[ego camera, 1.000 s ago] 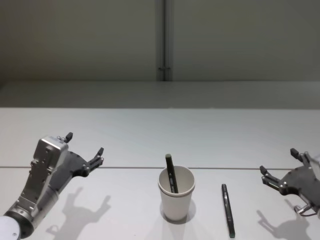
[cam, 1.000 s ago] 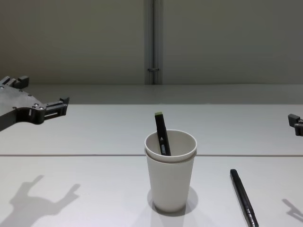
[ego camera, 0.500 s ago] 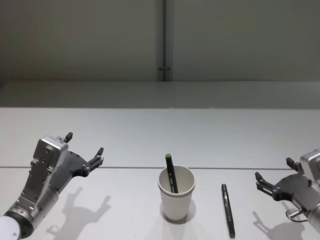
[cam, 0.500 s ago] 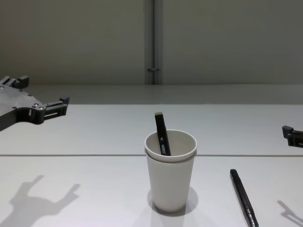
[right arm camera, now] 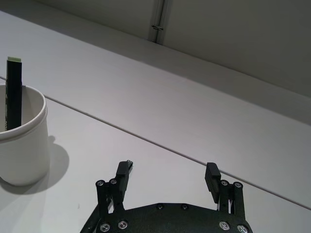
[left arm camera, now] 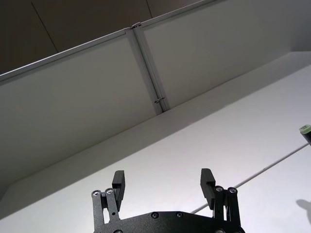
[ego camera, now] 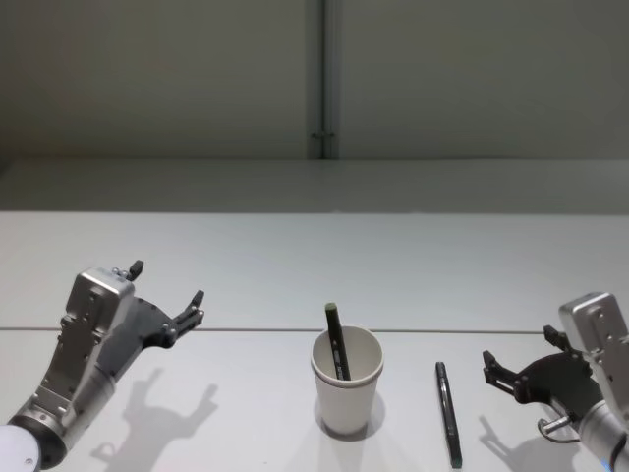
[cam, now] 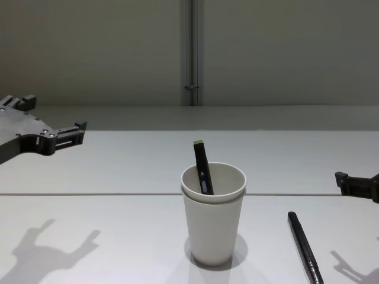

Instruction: Place the pen into the pen holder.

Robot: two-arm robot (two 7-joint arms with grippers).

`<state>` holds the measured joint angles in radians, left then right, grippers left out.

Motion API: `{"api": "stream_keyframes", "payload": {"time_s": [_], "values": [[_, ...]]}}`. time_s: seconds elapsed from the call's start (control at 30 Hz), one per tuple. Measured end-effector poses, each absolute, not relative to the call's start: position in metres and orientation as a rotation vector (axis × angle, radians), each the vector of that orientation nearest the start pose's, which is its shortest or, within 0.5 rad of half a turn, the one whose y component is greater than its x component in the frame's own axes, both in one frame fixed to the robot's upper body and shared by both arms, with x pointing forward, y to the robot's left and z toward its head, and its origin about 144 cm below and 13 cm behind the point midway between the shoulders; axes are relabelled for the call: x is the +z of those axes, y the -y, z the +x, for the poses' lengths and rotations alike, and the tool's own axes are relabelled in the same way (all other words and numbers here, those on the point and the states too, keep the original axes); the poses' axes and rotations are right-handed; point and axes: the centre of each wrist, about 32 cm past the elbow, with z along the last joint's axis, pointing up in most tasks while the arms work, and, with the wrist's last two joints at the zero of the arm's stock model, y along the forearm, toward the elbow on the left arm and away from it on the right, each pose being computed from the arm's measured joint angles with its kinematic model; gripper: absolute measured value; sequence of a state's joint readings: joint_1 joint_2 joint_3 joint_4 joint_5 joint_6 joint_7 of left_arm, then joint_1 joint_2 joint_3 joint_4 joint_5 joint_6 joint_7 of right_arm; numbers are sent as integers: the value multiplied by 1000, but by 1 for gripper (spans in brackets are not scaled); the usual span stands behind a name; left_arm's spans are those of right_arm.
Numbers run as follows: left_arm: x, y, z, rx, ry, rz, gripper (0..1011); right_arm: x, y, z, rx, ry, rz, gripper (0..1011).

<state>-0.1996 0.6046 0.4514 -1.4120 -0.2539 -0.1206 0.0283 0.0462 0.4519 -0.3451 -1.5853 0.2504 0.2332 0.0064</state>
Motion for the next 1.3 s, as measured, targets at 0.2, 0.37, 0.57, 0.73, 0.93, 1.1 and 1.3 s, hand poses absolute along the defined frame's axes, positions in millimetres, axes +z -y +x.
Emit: {"api": "stream_keyframes", "payload": {"time_s": [0.2, 0.37, 0.57, 0.73, 0.93, 1.1, 1.3], "values": [[1140, -310, 489, 1248, 285, 304, 1001, 1139, 248, 459, -1244, -76, -413, 1001], [1140, -310, 489, 1248, 285, 304, 1001, 1138, 241, 464, -1249, -111, -428, 1001], [1140, -310, 489, 1248, 285, 304, 1001, 1137, 233, 470, -1252, -144, -448, 1001], [1140, -310, 489, 1248, 285, 304, 1001, 1134, 227, 473, -1252, -170, -467, 1001], [1140, -310, 489, 1248, 285, 304, 1001, 1132, 220, 477, -1254, -196, -493, 1001], [1140, -310, 489, 1248, 285, 304, 1001, 1131, 214, 479, -1258, -221, -520, 1001], [1140, -310, 489, 1248, 285, 304, 1001, 1132, 206, 481, -1271, -236, -568, 1001]]}}
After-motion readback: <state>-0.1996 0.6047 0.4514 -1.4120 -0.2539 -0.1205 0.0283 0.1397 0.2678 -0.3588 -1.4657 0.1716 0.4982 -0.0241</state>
